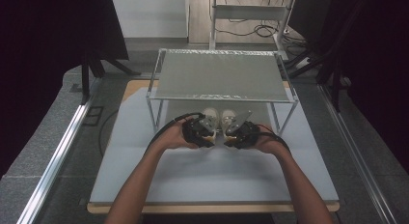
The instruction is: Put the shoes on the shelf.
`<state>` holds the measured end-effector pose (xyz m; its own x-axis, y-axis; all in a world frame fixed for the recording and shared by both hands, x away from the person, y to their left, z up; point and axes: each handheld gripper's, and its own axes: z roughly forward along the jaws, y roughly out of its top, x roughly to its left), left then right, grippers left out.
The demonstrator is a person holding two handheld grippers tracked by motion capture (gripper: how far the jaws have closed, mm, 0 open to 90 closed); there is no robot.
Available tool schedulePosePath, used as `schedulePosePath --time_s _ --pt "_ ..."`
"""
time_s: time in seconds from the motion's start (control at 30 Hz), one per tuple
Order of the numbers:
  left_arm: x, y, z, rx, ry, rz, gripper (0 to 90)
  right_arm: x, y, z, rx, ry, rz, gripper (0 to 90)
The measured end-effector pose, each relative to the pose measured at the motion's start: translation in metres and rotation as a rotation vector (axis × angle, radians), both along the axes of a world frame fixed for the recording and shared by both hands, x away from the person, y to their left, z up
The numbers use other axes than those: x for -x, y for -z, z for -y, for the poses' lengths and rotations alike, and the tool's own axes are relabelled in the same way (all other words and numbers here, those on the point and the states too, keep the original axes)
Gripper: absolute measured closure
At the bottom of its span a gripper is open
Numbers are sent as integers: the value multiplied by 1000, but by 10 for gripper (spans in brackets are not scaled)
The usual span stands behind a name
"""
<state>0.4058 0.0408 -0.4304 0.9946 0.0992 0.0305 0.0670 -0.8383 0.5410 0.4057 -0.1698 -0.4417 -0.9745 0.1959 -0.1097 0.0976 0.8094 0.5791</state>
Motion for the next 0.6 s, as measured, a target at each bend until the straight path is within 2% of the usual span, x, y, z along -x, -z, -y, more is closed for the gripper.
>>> schedulePosePath --time_s 0.1,0.23,0.27,0.3,0.33,0.37,0.43,0.47,0.53,0.6 --pt "-1 3 2 7 4 7 734 -1 4 -3 6 -9 2 699" --pt "-2 7 1 26 -16 7 711 0 3 -2 -7 -6 12 668" --pt "-3 8 1 25 -30 14 674 0 2 -1 -10 2 14 648" --pt "-2 8 1 54 -45 25 623 0 1 0 -15 11 22 595" --pt "-1 6 0 58 -57 36 557 0 0 1 -21 16 28 543" --pt "0 4 0 67 -76 51 478 1 -1 1 -24 18 39 510" --pt "3 -1 -3 109 -95 77 391 4 -1 1 -17 33 56 467" --pt "4 -5 -5 137 -106 89 369 6 -1 0 -4 33 77 447" --pt "6 -10 -10 164 -144 109 339 10 -2 -2 -8 51 123 394" --pt "7 -13 -13 166 -154 125 331 13 -6 -3 -33 59 143 357"
